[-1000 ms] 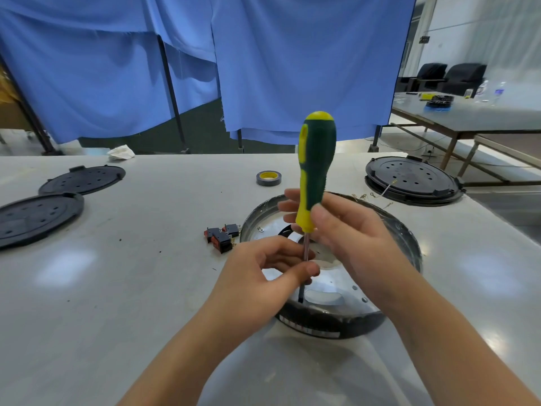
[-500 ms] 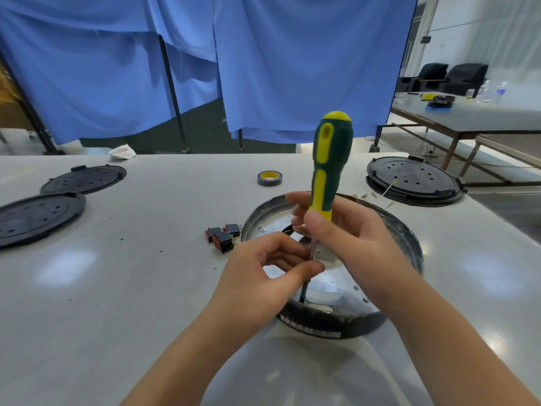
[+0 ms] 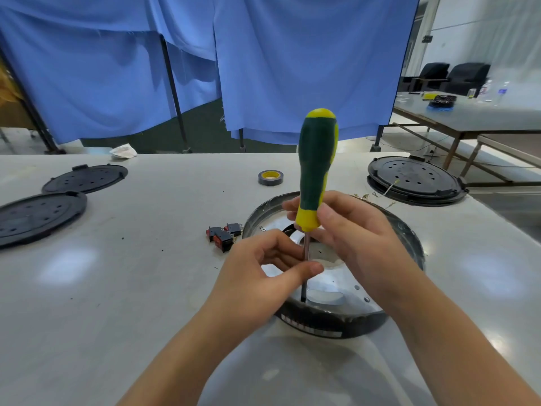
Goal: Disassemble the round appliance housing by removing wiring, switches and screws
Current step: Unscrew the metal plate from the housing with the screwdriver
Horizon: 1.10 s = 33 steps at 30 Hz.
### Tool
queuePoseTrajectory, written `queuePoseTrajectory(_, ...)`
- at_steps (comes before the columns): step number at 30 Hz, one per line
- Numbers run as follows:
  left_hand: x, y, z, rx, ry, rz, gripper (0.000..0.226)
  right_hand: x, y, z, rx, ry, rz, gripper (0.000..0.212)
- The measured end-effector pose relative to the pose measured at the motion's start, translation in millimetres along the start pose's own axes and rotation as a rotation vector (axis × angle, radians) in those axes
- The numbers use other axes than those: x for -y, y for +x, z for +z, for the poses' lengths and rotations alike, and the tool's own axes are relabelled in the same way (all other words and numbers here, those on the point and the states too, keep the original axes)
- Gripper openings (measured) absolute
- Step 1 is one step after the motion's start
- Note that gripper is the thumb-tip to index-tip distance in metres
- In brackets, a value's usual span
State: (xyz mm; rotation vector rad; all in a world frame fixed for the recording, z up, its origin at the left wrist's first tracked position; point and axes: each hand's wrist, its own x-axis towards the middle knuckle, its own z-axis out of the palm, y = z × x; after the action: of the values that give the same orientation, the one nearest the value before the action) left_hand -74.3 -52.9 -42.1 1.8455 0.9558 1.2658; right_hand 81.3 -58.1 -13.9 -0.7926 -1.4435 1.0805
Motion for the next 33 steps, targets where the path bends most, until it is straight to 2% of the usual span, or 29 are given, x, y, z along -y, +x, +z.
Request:
queuePoseTrajectory(3,1.8,0.1,2.4,-0.026,0.016,0.001,0.023,-0.1,1.4,2.3,-0.045,-0.055,-0.041,0.017)
queuePoseTrajectory(6,0.6,-0.2,3.3,0.006,0.028,0.028,0.01,-1.6,2.7,0.8,-0.093,-0.006,-0.055,0.033)
queuePoseTrajectory(10,-1.4,-1.7,0.0,0.094,0.017,0.047,0.015,-0.5,0.4,-0.4,0.008,0.027,-0.025,0.027)
queuePoseTrajectory(13,-1.7,-0.8,0.7,0.038,-0.001,0.027,0.008,0.3,0.2,1.3,0.014,-0.049,-0.009,0.025)
queuePoseTrajectory(16,0.4,1.4,2.8,-0.024,0.019,0.009,0.018,0.7,1.4,2.3,-0.027,-0.106,-0.034,0.019)
queuePoseTrajectory(20,-0.2,0.6,2.5,0.02,0.025,0.042,0.009,-0.7,1.0,0.3,-0.009,-0.035,-0.031,0.03)
queuePoseTrajectory(22,-1.3,-0.6,0.6,0.058,0.026,0.05,0.017,-2.2,1.2,-1.6,0.032,0.015,-0.008,0.029)
queuePoseTrajectory(26,-1.4,-0.4,-0.7,0.058,0.03,0.06,0.014,-2.8,1.6,-2.6,0.063,0.011,0.022,0.036)
queuePoseTrajectory(30,-0.7,1.2,2.0,-0.013,0.014,0.036,0.017,-1.3,1.5,1.4,-0.007,-0.1,-0.017,0.029)
queuePoseTrajectory(33,-0.5,1.7,1.2,0.015,0.026,0.036,0.011,-1.4,1.9,1.1,-0.095,-0.072,-0.048,0.033)
